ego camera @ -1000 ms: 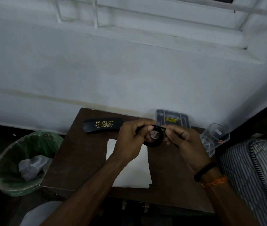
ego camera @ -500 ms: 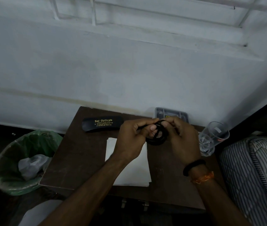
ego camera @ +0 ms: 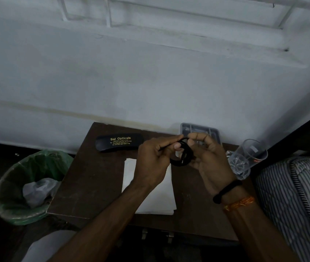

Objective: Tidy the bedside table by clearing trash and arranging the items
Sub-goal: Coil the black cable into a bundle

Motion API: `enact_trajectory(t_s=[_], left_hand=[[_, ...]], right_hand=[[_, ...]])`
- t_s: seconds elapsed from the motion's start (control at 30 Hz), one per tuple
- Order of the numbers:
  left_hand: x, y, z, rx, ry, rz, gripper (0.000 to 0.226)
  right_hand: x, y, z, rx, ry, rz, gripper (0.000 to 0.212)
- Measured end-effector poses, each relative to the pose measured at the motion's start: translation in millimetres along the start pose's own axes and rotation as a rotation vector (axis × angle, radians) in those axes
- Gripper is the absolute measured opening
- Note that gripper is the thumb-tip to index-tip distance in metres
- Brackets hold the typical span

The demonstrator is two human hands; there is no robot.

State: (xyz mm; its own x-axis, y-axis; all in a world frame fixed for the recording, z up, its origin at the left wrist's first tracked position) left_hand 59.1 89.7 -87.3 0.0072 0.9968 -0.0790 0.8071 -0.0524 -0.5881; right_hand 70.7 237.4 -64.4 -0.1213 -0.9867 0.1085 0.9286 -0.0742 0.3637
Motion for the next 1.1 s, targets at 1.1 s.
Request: enact_trajectory(t_s=[1.1], left_hand=[[-13,-6,2,-0.073,-0.275,-0.165,0.022]], right_hand=[[26,23,-22,-1.064,1.093,-0.490,0.025]])
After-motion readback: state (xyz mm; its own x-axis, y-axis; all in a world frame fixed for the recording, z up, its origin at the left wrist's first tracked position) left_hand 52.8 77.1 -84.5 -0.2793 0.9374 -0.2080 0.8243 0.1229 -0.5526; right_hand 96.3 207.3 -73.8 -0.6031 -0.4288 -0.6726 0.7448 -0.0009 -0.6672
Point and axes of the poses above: each hand's wrist, its own y-axis away from the middle knuckle, its own x-axis out of the palm, z = x × y, the point moved 1 cm from there along -y, towards the middle knuckle, and after that the axes turned 14 degrees about x, right-handed, at the moved point
